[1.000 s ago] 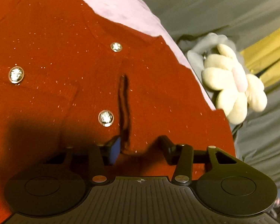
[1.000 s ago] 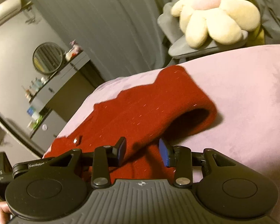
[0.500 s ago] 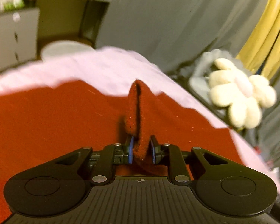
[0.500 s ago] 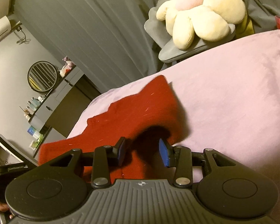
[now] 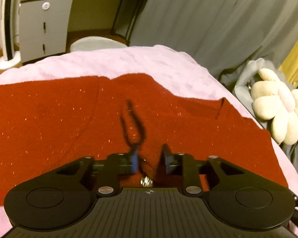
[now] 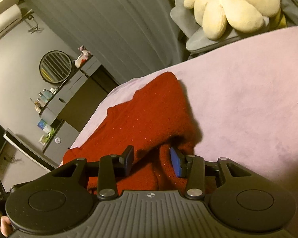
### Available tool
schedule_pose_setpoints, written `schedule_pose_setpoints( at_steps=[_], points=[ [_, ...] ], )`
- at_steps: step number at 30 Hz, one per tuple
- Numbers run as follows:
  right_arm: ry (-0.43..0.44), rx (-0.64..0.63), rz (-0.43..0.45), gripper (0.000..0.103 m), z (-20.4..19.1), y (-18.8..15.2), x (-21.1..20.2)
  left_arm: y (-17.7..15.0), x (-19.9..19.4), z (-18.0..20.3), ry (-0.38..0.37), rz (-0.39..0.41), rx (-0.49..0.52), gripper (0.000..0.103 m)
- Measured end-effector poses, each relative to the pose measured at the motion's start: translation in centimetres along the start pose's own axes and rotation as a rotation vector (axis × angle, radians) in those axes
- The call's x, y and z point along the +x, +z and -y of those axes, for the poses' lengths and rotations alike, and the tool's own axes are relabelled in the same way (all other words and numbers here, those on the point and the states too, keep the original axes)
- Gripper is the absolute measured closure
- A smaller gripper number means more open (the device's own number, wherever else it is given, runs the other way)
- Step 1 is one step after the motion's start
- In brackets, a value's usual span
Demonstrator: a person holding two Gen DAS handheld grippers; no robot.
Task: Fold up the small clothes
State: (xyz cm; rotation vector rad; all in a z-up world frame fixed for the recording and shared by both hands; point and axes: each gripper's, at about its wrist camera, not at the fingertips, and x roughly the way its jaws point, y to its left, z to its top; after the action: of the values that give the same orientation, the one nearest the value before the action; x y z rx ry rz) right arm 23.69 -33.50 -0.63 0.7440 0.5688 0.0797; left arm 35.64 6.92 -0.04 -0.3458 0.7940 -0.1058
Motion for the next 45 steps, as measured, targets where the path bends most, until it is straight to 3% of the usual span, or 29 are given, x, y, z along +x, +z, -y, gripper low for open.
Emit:
schedule_pose_setpoints(
  at_steps=[9, 18, 22, 25, 29, 36, 42, 45],
  points=[
    [0.048, 0.023, 0.008, 0.063, -0.6, 0.8, 2.2, 2.2, -3.3, 1.4, 0.000, 0.168, 0.133, 0.082],
    [0.083, 0.178, -0.001, 0.079, 1.8, 0.9, 3.5, 0.9, -1.1, -0.9, 0.084, 0.074, 0.134, 0.081],
    [-0.043, -0.044, 0.046, 0.089, -0.9, 0.6, 3.2, 0.3, -0.9, -0.8, 0.082, 0.059, 0.145, 0.081],
    [-0.166, -0.325, 0.147, 0.090, -4.3, -0.3, 2.5, 0.2, -1.3, -0.3, 0.084, 0.069, 0.171, 0.081],
    [-0.294, -0.578, 0.130, 0.089, -6.7, -2.6, 4.2, 0.5, -1.4, -0.2, 0.111, 0.061, 0.185, 0.081],
    [-0.290, -0.624, 0.111, 0.089, -6.9, -2.5, 4.1, 0.2, -1.1, -0.7, 0.151, 0.048, 0.195, 0.082],
    [-0.387, -0.837, 0.122, 0.089, -8.5, -4.8, 4.9, -0.2, -0.9, -0.8, 0.163, 0.049, 0.214, 0.081],
    [-0.411, -0.868, 0.097, 0.088, -8.5, -5.3, 5.4, -0.3, -0.6, -0.8, 0.174, 0.036, 0.229, 0.081]
  ],
)
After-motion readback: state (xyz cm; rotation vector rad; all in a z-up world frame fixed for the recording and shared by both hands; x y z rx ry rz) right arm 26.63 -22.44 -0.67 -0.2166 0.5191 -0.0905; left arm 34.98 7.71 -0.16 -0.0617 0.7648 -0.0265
